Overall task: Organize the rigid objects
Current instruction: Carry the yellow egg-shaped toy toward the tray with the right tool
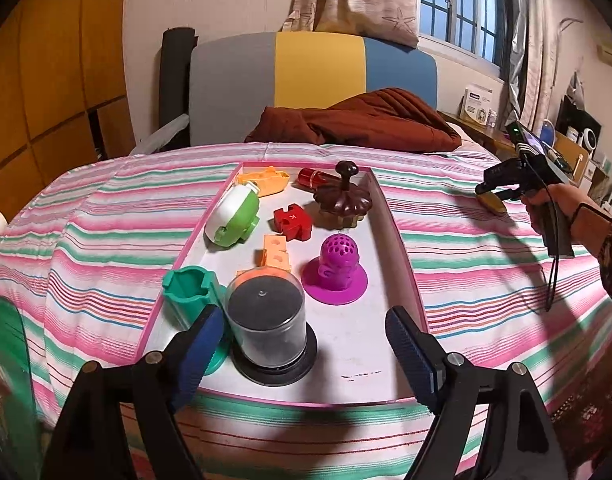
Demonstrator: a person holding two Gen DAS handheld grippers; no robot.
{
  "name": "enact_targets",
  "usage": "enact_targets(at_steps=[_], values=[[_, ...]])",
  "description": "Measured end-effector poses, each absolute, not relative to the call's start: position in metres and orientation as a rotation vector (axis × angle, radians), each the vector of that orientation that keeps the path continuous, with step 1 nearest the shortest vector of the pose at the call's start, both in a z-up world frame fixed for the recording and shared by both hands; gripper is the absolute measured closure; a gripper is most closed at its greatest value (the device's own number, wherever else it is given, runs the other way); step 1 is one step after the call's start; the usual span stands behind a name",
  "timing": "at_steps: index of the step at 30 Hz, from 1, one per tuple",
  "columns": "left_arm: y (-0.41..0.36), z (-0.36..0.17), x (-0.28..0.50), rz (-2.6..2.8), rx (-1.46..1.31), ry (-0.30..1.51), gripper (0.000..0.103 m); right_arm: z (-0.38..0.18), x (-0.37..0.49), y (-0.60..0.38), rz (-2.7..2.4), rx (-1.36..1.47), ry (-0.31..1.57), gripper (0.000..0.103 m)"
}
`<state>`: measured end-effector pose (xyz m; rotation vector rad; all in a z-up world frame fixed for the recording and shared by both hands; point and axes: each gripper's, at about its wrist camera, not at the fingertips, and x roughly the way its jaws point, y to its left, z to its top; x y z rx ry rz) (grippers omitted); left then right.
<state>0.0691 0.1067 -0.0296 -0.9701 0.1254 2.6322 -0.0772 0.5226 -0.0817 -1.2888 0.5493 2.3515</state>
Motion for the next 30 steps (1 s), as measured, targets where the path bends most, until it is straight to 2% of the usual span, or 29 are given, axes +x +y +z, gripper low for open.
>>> enact_targets(at_steps=[6, 12, 30], values=[[0.105, -0.028, 0.071, 2.630, -0.958, 0.121, 0.019, -0.087, -0.081, 0.504, 2.318, -1.374, 0.357, 0.060], [0.101, -0.029, 0.071, 2.639, -0.974, 0.071, 0.019, -0.080, -0.071, 0.500, 2.329, -1.369, 0.388, 0.060], [0.095, -0.031, 0.072, 2.628, -0.989, 0.022, 0.019, -0.045, -0.042, 0.430, 2.506, -1.311, 0.310, 0.061]])
